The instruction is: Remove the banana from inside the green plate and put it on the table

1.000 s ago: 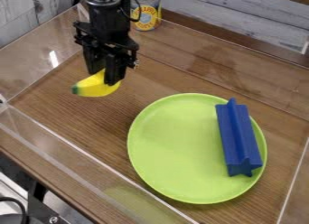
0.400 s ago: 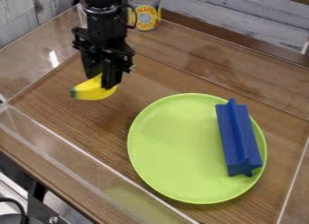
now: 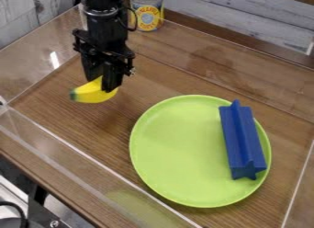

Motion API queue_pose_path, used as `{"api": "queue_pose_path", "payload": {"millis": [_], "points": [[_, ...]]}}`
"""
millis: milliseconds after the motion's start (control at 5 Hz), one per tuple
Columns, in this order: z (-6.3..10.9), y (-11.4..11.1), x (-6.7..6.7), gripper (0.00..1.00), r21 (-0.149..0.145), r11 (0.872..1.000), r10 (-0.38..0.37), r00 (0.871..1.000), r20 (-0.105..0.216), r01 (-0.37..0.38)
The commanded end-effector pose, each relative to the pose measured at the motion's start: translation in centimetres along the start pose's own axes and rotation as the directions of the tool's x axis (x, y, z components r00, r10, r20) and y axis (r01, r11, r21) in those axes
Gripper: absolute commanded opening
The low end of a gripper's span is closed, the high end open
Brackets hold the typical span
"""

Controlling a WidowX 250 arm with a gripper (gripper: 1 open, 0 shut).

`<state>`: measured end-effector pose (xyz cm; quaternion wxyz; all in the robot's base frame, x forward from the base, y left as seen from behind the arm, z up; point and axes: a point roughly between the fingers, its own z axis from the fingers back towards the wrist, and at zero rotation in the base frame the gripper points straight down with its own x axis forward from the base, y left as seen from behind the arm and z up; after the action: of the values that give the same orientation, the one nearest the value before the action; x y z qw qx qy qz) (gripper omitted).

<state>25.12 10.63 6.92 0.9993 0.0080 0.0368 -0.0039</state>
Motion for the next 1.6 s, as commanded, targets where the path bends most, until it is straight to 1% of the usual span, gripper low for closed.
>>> {"api": "queue_pose_path", "payload": {"millis": [0, 600, 800, 1000, 1200, 1400], "points": [[1.0, 0.6, 0.5, 0.0, 0.018, 1.0, 0.0, 0.999, 0.039, -0.001], [0.7, 0.6, 0.4, 0.0, 0.009, 1.0, -0.022, 0.999, 0.03, 0.022], [0.3, 1.0, 0.4, 0.0, 0.009, 1.0, -0.019, 1.0, 0.021, 0.019], [0.0, 1.3, 0.3, 1.0, 0.007, 1.0, -0.016, 1.0, 0.014, 0.016], [0.7, 1.4, 0.6, 1.0, -0.008, 1.0, -0.011, 1.0, 0.018, 0.011], [1.8, 1.6, 0.8, 1.0, -0.019, 1.0, -0.012, 0.999, 0.032, 0.012]]}}
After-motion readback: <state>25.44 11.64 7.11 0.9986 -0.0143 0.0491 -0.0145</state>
